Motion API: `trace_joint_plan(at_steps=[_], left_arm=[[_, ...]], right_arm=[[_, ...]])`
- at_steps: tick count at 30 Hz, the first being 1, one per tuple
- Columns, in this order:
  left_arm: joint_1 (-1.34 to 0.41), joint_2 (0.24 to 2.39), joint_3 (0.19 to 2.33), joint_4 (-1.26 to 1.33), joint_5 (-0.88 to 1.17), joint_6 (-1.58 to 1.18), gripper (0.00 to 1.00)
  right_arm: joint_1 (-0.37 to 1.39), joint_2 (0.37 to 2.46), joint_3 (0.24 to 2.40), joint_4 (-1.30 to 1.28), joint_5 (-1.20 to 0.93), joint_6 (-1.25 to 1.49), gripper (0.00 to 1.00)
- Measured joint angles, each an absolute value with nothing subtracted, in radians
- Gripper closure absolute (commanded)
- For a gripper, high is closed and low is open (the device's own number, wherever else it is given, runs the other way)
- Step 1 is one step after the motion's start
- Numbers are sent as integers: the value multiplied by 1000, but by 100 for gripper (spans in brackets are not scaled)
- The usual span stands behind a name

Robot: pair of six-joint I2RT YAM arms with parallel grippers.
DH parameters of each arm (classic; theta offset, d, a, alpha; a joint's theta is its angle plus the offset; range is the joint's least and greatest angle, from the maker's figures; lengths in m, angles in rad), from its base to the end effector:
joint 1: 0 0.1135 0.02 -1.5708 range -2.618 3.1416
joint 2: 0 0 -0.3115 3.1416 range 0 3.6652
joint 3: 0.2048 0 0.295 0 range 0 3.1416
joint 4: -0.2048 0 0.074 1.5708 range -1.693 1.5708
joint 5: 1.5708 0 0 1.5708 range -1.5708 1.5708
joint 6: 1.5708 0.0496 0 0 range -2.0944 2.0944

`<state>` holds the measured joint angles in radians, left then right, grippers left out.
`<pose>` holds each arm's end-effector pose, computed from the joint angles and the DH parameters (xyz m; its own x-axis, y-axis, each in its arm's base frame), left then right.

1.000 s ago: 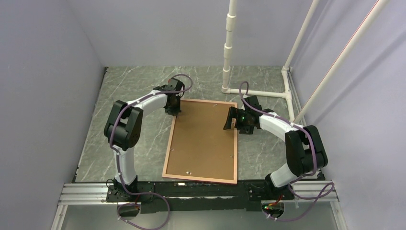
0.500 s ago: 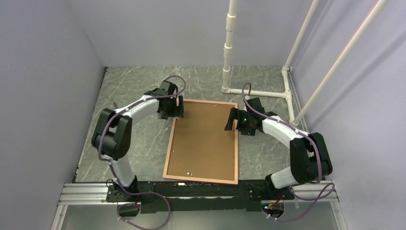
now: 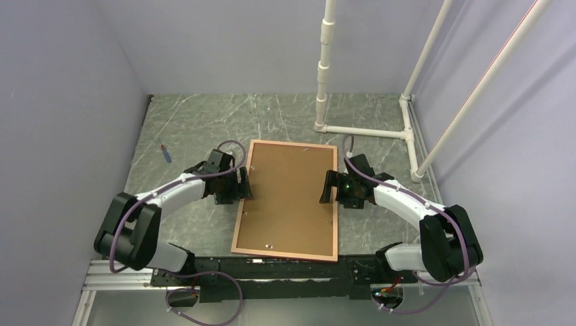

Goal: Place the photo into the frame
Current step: Install the photo frame at the center of the board, then adjust the photo frame at the center of the board.

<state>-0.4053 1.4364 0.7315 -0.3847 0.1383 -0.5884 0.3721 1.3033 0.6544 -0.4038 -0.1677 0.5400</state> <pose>0.2676 -0.1223 0.1716 -0.9269 -0.2005 -0.3172 -0.0785 0.9302 -0.3585 0.2438 0.1040 0.1804 -0.9180 0.1859 -0.3502 0.0426 0.9244 0.3790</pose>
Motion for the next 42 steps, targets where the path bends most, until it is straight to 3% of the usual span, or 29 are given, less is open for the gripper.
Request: trace_joint_plan(at_steps=[10, 27, 32, 42], left_arm=[[-420, 1406, 688, -337, 160, -606, 29], [-512, 1684, 999, -439, 34, -523, 32], [-540, 1784, 1120, -433, -18, -502, 28], [-592, 1797, 1230, -509, -109, -493, 4]], right_arm=[[521, 1276, 609, -415, -131, 632, 0], [881, 1211, 577, -498, 6, 846, 0], [1019, 1237, 592, -513, 52, 925, 0], [1121, 1357, 690, -579, 74, 958, 0]])
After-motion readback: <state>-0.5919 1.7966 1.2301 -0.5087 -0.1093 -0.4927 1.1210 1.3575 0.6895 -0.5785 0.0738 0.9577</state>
